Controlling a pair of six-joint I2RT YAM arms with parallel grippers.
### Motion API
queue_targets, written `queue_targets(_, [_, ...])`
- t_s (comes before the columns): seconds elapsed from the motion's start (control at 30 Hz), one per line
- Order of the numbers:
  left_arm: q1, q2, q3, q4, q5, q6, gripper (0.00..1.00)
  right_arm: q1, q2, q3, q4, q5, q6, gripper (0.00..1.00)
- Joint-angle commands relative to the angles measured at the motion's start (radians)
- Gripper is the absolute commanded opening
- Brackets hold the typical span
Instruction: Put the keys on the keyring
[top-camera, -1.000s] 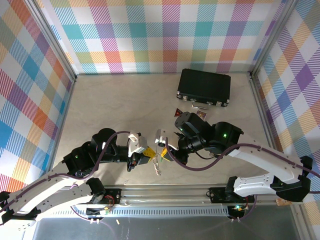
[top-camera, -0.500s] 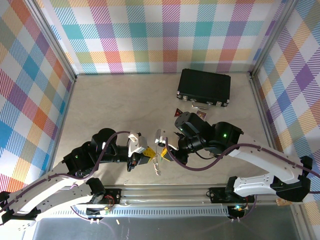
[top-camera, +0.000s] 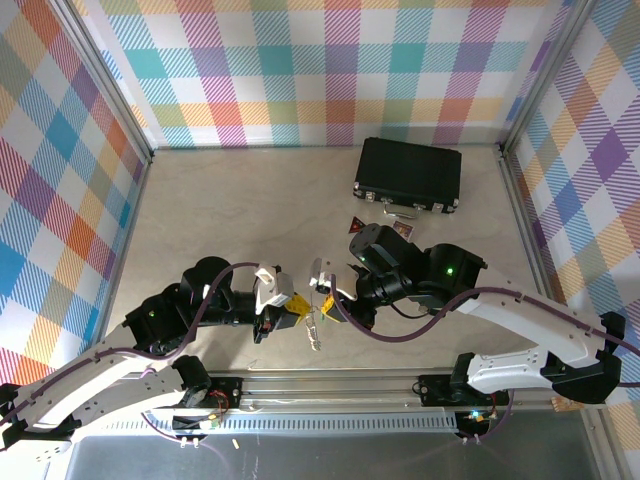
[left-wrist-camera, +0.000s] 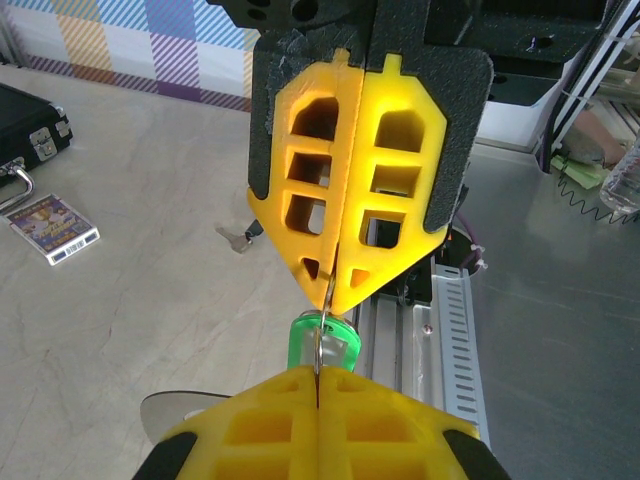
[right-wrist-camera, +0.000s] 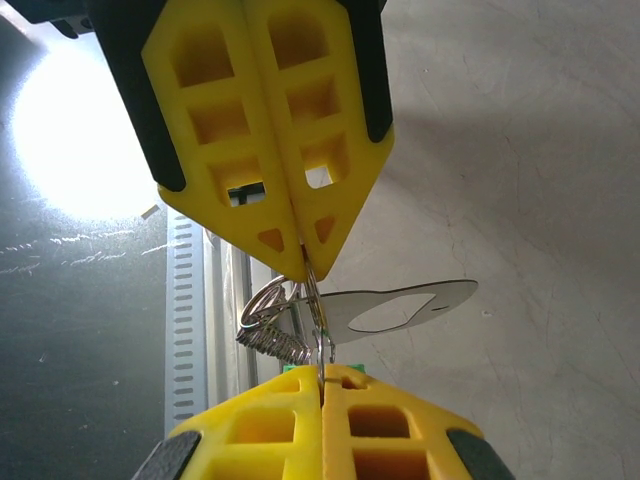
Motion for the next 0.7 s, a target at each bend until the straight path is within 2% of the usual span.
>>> queue_targets(0.0, [-0.008, -0.015, 0.029, 0.026, 0.018, 0.018, 0.0, -0.003, -0.014, -0.007, 0.015, -0.007, -0.022, 0.0])
queue_targets(0.67, [-0.008, -0.015, 0.028, 0.025, 0.014, 0.019, 0.0, -0.003, -0.026, -0.01, 0.018, -0.009, -0.024, 0.0])
